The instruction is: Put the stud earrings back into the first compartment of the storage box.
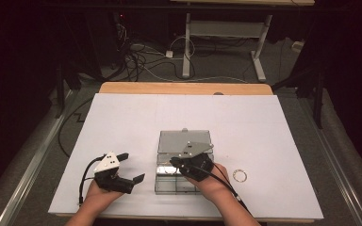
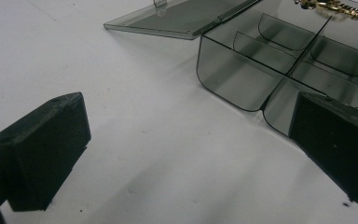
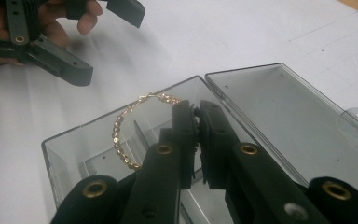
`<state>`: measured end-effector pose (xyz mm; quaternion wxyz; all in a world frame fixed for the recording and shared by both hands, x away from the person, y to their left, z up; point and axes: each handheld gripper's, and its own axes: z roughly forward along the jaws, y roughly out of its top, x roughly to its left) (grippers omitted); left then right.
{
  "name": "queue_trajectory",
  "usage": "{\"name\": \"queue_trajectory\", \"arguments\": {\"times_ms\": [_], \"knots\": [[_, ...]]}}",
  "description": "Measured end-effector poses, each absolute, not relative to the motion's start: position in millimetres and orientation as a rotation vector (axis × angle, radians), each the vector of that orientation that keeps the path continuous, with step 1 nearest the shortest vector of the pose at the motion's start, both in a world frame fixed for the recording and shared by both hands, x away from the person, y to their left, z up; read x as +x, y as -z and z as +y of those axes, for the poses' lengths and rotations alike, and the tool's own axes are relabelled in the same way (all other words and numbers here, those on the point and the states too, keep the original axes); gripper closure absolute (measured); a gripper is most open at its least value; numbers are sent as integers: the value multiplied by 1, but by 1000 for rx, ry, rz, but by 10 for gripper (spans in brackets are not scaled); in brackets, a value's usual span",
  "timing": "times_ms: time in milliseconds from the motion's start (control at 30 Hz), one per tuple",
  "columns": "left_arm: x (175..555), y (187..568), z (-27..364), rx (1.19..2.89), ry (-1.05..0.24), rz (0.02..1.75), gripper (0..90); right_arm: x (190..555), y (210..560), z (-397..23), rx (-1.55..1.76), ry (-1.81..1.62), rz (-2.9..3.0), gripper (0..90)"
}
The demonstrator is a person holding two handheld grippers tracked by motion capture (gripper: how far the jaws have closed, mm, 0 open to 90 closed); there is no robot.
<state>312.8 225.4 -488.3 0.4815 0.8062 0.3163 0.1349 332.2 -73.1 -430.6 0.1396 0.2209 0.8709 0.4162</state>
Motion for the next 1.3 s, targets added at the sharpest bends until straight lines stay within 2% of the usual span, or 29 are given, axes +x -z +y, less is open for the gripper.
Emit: {"name": "queue_trajectory", "arguments": {"times_ms": [1100,1167,1300], "knots": [[313,488,225,1967,-331,768,0,357,445,-51,674,-1100,2564,865],[313,488,225,1967,-331,767,0,358,445,-51,677,-1096,2564,858],[313,488,225,1967,-330,765,0,359,444,-54,731,-1141,2561,737]]}}
